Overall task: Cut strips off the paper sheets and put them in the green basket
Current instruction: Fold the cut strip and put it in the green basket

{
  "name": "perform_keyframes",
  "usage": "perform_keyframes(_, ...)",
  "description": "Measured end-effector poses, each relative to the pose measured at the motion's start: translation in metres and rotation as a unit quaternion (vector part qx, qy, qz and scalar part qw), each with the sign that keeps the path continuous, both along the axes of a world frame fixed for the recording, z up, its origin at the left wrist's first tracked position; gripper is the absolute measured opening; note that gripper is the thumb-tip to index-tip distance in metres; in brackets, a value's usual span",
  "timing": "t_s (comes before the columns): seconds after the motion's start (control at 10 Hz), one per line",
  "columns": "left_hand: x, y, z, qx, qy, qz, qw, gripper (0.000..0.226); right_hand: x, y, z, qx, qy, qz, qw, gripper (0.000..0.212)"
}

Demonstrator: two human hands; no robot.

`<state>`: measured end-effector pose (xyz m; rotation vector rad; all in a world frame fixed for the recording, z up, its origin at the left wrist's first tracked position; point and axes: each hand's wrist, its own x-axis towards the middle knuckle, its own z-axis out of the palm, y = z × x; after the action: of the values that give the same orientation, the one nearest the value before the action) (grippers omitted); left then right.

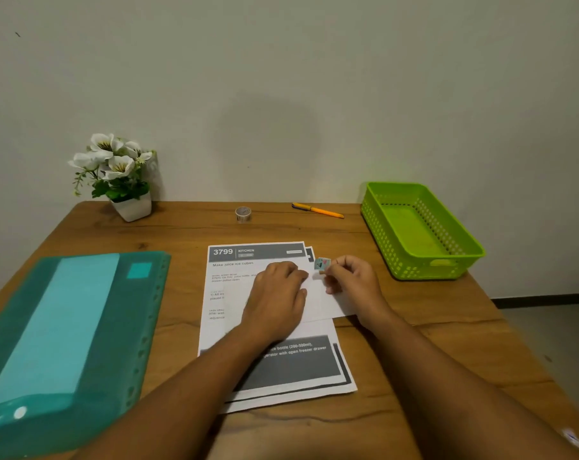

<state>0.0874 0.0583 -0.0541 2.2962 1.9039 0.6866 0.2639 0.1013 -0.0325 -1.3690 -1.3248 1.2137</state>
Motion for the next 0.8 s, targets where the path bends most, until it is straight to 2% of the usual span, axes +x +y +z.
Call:
perform_keyframes(0.1,0.001,0.000,-0.001,0.010,0.007,0.001,1.000,0.036,0.018,0.004,0.013,-0.066,0.020,-0.018,0.997,0.012)
perform_keyframes(0.3,0.003,-0.001,-0.004,-0.001,0.025,0.003,1.000,0.043,0.043,0.009,0.013,-0.128,-0.020,-0.024,0.991,0.020)
perform_keyframes(0.8,0.003,0.000,-0.005,-0.002,0.038,0.006,0.999,0.045,0.028,0.013,0.026,-0.154,-0.202,0.012,0.967,0.019)
